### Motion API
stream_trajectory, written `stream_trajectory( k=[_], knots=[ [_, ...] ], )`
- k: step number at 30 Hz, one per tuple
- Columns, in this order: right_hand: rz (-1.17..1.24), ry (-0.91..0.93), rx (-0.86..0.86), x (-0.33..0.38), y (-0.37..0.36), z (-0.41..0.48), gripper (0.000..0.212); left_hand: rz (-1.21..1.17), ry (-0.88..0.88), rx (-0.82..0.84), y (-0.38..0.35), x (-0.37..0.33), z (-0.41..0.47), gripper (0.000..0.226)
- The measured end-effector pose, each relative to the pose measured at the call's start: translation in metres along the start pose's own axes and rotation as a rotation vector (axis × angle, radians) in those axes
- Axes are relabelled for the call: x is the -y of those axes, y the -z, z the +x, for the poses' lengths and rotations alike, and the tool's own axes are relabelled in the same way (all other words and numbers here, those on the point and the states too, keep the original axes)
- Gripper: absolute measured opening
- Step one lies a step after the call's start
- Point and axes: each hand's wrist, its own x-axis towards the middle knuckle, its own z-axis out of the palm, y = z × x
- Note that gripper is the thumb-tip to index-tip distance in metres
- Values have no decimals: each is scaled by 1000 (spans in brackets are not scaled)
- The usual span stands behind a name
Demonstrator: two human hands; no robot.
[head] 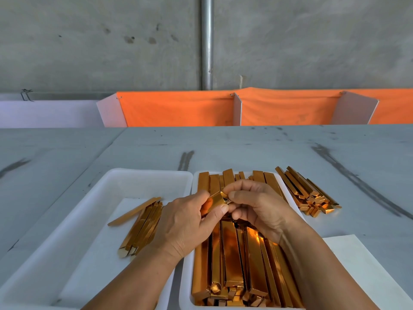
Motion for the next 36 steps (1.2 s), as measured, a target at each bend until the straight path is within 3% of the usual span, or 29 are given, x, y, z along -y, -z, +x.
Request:
stream_trajectory(
  k=[13,21,31,36],
  knots=[
    [-140,114,-69,-7,-6,2,4,70,27,21,1,-3,-1,47],
    [-169,162,-1,-8,-5,2,28,-19,45,-9,2,-3,0,48],
    [-385,256,-107,-10,-14,-2,25,0,44,-19,1,-2,0,48],
    [-377,270,-120,-9,-16,-4,16,25,37,-9,0,-2,0,45]
  ],
)
